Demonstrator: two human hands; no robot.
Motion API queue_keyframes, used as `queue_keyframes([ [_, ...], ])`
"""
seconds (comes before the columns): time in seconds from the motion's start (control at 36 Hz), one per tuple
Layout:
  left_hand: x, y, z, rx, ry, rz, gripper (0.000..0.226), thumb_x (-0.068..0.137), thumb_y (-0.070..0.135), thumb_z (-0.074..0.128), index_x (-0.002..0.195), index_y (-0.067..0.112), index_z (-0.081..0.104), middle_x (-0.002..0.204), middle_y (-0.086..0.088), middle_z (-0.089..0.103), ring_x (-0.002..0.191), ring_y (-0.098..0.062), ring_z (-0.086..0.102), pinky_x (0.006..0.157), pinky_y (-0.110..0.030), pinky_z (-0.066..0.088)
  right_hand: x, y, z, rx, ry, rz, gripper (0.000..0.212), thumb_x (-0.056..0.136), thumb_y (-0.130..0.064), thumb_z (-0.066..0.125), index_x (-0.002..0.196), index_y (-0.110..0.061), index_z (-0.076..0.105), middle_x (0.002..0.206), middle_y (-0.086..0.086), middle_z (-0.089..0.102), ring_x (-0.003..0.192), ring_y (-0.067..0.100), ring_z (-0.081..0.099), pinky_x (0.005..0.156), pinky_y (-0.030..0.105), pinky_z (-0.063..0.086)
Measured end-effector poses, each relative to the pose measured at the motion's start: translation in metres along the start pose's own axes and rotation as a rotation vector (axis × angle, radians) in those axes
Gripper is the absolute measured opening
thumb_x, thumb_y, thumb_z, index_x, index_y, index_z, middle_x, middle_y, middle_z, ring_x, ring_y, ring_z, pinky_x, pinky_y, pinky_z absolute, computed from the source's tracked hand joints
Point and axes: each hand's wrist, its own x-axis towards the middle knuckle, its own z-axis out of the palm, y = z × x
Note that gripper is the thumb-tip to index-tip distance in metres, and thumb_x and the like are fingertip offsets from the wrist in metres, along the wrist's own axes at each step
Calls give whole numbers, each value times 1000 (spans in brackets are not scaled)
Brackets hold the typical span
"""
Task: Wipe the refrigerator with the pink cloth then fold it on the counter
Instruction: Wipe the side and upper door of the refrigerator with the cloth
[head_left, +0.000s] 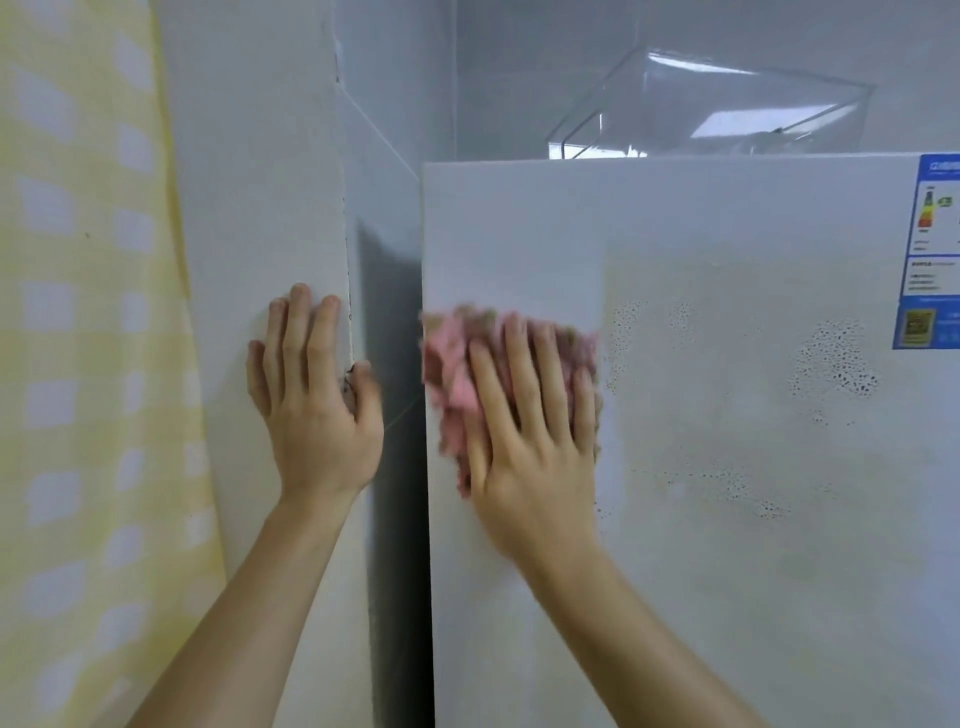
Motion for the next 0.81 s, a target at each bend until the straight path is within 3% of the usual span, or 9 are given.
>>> queue_keyframes([
  [0.14,0,-3,0,7,-8,6,56,103,20,53,158,10,43,169,-11,34,160,-29,24,130,-52,14,-12,-7,1,-35,-34,16,54,111,-39,42,163,-27,35,173,2,22,162,24,16,130,51,16],
  [0.33,-1,-5,1,-5,-22,16,61,100,19,55,158,9,42,169,-12,34,160,-30,24,127,-61,20,79,-23,12,25,50,-103,53,110,-35,47,162,-25,40,172,2,28,161,24,20,132,49,11],
  [0.5,-3,-10,0,-25,-36,26,60,103,21,55,159,10,40,170,-11,31,161,-28,21,129,-57,17,138,-27,17,-47,80,-118,53,108,-28,41,161,-19,42,171,2,30,160,25,23,131,48,9],
  [0.69,-3,-11,1,-9,-34,21,59,103,22,53,159,11,41,170,-11,32,161,-28,23,128,-59,20,68,-35,14,27,11,-70,62,108,-24,49,166,-18,29,174,1,20,163,22,12,132,48,10],
  [0.81,-2,-9,0,-22,-48,18,62,99,22,52,160,12,41,171,-10,31,161,-28,22,128,-58,19,0,-29,13,8,-33,-122,64,105,-27,56,165,-23,32,174,-4,21,162,18,15,131,47,16],
])
